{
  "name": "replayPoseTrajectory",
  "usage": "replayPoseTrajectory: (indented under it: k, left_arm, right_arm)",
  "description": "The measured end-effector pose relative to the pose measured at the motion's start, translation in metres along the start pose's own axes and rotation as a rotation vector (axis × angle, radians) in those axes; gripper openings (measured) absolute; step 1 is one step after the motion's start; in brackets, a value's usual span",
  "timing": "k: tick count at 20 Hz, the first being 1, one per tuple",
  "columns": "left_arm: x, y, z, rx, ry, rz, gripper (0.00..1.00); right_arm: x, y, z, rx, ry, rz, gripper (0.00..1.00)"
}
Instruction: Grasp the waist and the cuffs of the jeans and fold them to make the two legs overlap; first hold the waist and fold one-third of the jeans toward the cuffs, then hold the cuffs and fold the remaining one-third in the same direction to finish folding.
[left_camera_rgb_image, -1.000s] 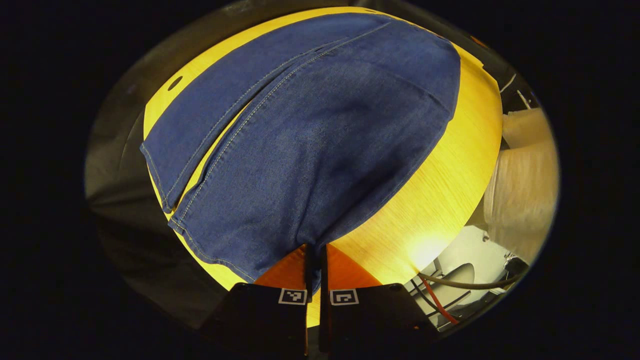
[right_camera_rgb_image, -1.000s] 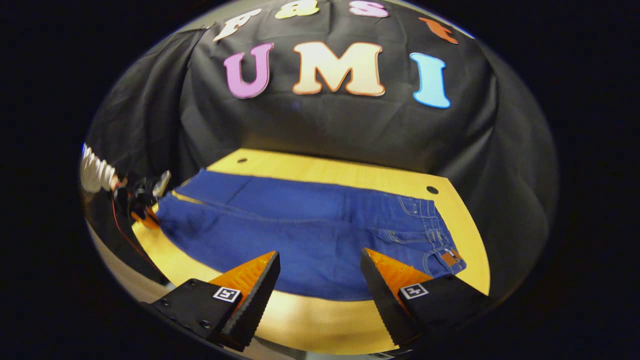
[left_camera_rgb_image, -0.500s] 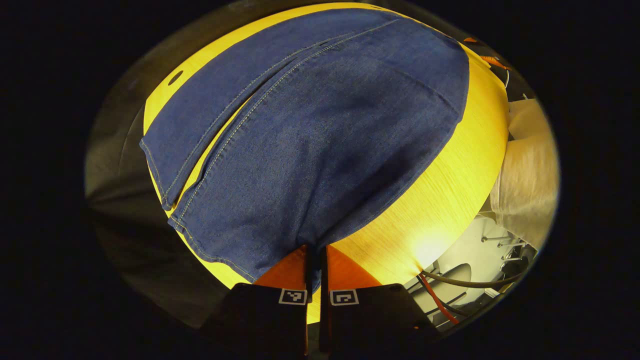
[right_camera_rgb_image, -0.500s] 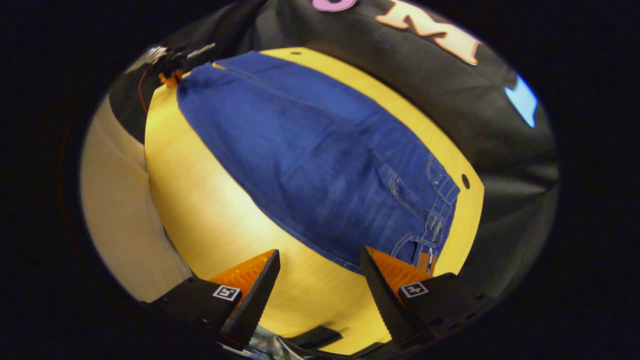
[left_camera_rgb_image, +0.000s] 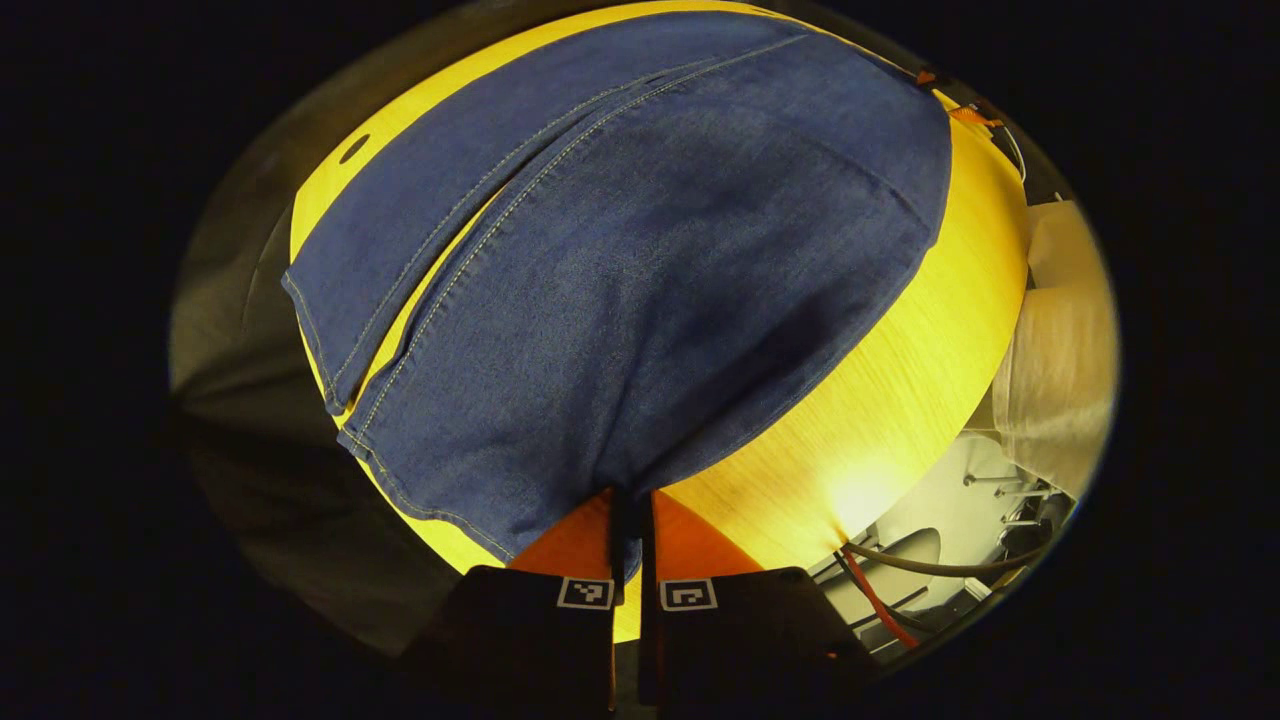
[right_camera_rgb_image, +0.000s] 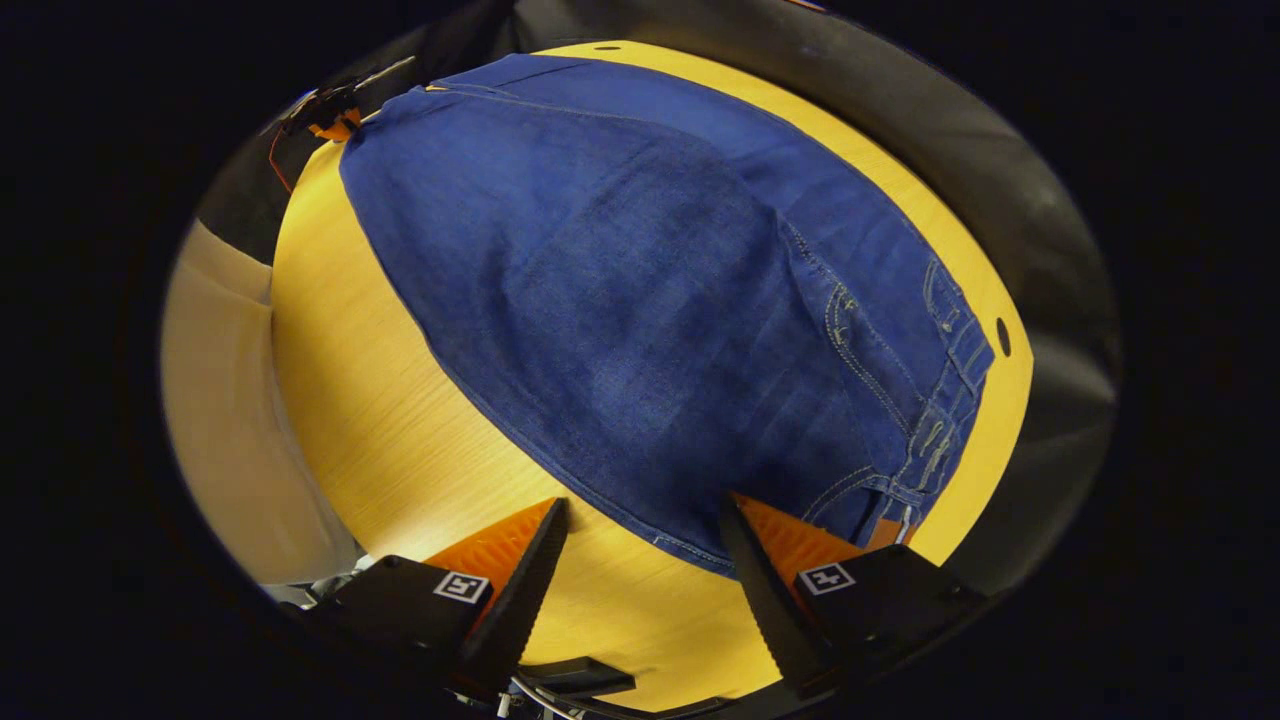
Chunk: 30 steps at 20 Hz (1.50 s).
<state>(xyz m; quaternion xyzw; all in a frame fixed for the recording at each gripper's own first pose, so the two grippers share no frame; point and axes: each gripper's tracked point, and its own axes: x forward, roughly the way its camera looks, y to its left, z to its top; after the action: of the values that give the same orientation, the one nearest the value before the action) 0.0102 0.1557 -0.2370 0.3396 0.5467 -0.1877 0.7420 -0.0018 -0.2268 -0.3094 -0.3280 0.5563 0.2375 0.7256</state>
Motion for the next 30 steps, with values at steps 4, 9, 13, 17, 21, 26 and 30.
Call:
replayPoseTrajectory:
  k: [4,9,13,17,21,26,30]
  left_arm:
    - [0.001,0.001,-0.001,0.002,-0.001,0.012,0.02]
    - [0.002,0.000,0.000,0.008,0.005,0.009,0.03]
    - [0.003,0.001,-0.001,-0.006,0.003,0.010,0.03]
    - [0.002,0.002,-0.001,-0.008,-0.001,0.012,0.02]
    - [0.001,0.002,-0.001,-0.021,0.002,-0.004,0.03]
    - [-0.001,0.004,0.002,-0.079,0.070,-0.090,0.00]
    - [-0.033,0.019,0.010,0.022,0.125,-0.084,0.00]
  right_arm:
    - [0.004,0.001,0.001,0.005,0.047,0.034,0.95]
    - [0.003,-0.001,0.002,0.036,0.115,0.020,0.93]
    - [0.003,-0.025,0.014,-0.002,0.101,-0.007,0.42]
    - [0.004,-0.022,0.015,0.060,0.052,-0.041,0.18]
    - [-0.002,-0.028,0.016,0.170,0.029,-0.073,0.06]
    - [-0.003,-0.032,0.014,0.196,0.035,-0.171,0.02]
    - [-0.010,-0.035,0.016,0.230,0.026,-0.228,0.03]
